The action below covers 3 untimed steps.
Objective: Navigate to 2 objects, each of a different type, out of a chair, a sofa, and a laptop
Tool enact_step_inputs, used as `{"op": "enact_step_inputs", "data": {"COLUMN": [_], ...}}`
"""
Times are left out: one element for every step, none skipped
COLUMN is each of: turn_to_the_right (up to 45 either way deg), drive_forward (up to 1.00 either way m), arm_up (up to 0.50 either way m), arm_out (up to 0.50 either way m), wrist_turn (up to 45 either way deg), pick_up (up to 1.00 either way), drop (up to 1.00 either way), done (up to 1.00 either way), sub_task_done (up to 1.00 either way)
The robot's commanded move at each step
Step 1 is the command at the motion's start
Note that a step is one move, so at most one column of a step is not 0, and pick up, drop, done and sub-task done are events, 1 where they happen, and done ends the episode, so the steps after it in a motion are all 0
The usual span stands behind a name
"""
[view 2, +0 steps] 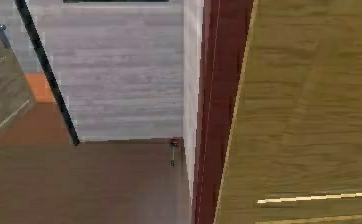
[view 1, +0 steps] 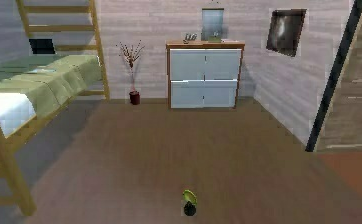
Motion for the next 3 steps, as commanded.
{"op": "enact_step_inputs", "data": {"turn_to_the_right": [45.0, 3.0, -45.0], "drive_forward": [0.00, 0.00, 0.00], "arm_up": [0.00, 0.00, 0.00], "arm_out": [0.00, 0.00, 0.00], "wrist_turn": [0.0, 0.0, 0.0], "pick_up": [0.00, 0.00, 0.00], "drop": [0.00, 0.00, 0.00], "done": [0.00, 0.00, 0.00], "sub_task_done": [0.00, 0.00, 0.00]}}
